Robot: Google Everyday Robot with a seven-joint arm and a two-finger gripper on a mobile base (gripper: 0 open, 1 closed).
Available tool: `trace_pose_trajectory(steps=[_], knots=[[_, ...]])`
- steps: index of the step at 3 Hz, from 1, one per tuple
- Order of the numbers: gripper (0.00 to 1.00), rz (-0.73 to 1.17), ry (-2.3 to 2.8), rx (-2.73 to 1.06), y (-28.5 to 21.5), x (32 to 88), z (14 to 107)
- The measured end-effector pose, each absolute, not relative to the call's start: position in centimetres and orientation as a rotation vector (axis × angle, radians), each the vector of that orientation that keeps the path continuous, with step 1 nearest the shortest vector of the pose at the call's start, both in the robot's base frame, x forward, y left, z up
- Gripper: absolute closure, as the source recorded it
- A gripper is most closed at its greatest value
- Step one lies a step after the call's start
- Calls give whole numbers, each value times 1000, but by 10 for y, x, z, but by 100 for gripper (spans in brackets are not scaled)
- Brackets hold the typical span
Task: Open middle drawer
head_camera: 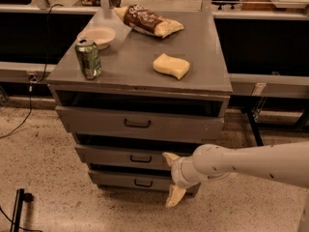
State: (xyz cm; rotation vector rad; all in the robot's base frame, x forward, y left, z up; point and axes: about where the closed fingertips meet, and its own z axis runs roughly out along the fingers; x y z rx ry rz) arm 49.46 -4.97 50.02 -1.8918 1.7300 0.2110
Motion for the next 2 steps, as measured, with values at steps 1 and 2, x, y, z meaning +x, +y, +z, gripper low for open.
trace_pose_trajectory(steps=[1,2], knots=[[0,208,1692,-1940,-40,495,487],[0,198,1659,-1943,-36,499,481]])
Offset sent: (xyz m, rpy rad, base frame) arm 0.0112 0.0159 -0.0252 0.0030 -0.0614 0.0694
